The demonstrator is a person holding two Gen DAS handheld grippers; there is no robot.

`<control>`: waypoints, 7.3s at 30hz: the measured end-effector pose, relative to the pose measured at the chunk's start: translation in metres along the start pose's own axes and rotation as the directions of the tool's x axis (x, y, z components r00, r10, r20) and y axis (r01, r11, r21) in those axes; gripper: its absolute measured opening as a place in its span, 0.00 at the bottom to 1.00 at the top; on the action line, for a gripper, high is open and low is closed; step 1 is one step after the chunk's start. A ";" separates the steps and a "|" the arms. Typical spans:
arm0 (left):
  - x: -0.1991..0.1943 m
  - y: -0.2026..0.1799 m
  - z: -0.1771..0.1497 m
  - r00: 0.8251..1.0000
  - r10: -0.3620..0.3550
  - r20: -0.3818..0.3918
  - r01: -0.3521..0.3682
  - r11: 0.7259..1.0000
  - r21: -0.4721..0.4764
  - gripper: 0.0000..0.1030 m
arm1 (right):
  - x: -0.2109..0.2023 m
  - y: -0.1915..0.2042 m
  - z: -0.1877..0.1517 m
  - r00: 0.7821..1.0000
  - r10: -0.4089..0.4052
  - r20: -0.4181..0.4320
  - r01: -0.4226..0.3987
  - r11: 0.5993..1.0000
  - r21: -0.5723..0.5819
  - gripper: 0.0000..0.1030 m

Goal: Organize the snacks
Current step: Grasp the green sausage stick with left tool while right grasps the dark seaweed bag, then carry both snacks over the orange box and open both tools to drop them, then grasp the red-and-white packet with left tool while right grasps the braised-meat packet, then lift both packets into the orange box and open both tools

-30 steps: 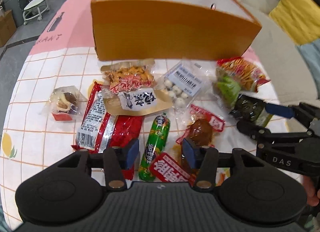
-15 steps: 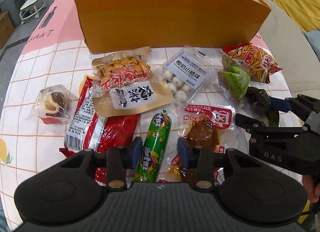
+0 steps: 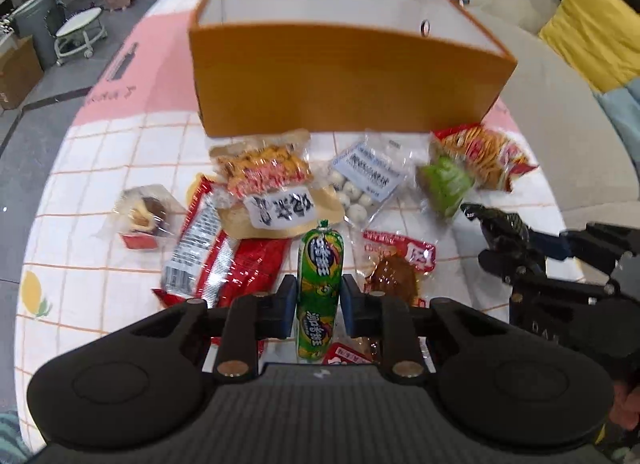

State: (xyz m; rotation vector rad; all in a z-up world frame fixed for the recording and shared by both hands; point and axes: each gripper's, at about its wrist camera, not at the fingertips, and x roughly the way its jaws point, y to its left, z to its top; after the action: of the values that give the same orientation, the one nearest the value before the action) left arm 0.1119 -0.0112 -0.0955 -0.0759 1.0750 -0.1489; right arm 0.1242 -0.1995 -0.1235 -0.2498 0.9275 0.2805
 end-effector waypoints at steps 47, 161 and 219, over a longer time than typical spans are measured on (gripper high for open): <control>0.087 0.010 0.224 0.994 -0.027 -0.101 0.033 0.997 0.065 0.24 | 0.132 -0.041 0.221 0.955 0.208 -0.214 -0.186 0.976 0.116 0.32; -0.011 0.024 -0.029 1.000 -0.016 -0.006 0.016 1.000 -0.004 0.76 | -0.021 0.037 0.011 0.984 0.176 -0.014 -0.159 0.918 0.363 0.03; 0.102 0.007 0.200 0.998 0.061 -0.029 -0.059 0.996 0.067 0.76 | 0.135 -0.063 0.223 0.980 0.194 -0.040 -0.175 0.946 0.274 0.03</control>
State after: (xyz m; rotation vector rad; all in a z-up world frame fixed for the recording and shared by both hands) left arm 0.3366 -0.0224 -0.0904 0.0177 1.1014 -0.1318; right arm 0.3892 -0.1674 -0.0994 0.0807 1.0455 0.3160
